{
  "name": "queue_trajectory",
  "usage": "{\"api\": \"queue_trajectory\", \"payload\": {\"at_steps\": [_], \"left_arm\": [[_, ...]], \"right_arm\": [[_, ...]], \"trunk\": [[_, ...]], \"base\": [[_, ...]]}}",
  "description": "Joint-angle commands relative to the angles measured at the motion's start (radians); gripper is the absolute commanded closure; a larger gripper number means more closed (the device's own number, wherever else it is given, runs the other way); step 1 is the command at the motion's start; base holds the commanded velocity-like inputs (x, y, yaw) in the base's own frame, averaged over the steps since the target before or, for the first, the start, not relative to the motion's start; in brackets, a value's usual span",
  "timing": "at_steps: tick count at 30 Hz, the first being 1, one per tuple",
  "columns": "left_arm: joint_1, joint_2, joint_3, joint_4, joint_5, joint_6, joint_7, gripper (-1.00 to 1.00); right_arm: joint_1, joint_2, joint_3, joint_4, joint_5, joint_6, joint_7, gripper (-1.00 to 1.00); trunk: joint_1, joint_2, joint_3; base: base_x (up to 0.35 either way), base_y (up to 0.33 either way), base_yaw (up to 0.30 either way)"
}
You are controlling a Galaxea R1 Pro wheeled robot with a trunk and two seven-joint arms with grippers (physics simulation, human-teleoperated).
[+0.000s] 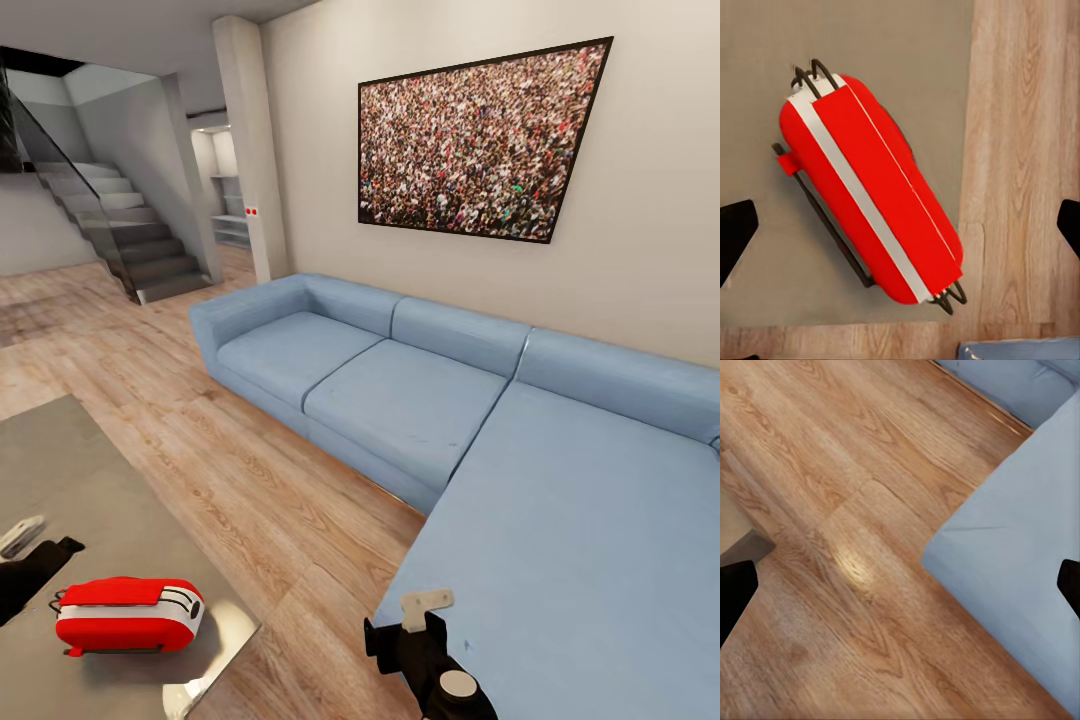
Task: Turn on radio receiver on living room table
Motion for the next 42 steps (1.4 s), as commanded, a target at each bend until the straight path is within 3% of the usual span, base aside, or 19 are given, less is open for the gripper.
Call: {"api": "queue_trajectory", "payload": {"at_steps": [1, 7, 13, 21, 28, 33, 42], "left_arm": [[0.000, 0.005, 0.000, 0.006, 0.001, -0.001, -0.001, -1.00], [-0.004, 0.010, -0.002, 0.035, 0.001, -0.002, -0.003, -1.00], [-0.050, 0.006, -0.006, 0.109, 0.000, -0.004, -0.004, -1.00], [-0.104, -0.002, -0.115, 0.154, -0.001, -0.012, -0.004, -1.00], [-0.174, -0.014, -0.136, 0.233, -0.003, -0.013, 0.001, -1.00], [-0.182, 0.000, -0.130, 0.238, -0.003, -0.012, 0.001, -1.00], [-0.183, 0.062, -0.095, 0.296, -0.003, -0.012, 0.002, -1.00]], "right_arm": [[0.000, 0.000, 0.000, 0.001, 0.000, 0.000, 0.000, -1.00], [0.000, 0.001, 0.000, 0.002, 0.000, 0.000, 0.000, -1.00], [0.000, 0.001, 0.000, 0.002, 0.001, 0.000, 0.000, -1.00], [0.000, 0.001, 0.000, 0.002, 0.001, 0.000, 0.000, -1.00], [0.000, 0.001, 0.000, 0.002, 0.001, 0.000, 0.000, -1.00], [0.000, 0.001, 0.000, 0.002, 0.001, 0.000, 0.000, -1.00], [0.000, 0.002, 0.000, 0.002, 0.000, 0.000, 0.000, -1.00]], "trunk": [[0.000, 0.000, 0.000], [0.000, 0.000, 0.000], [0.000, 0.000, 0.000], [0.000, 0.000, 0.000], [0.000, 0.000, 0.000], [0.000, 0.000, 0.000], [0.000, 0.000, 0.000]], "base": [[0.000, 0.000, 0.000], [0.000, 0.000, 0.000], [0.000, 0.000, 0.000], [0.000, 0.000, 0.000], [0.000, 0.000, 0.000], [0.000, 0.000, 0.000], [0.000, 0.000, 0.000]]}}
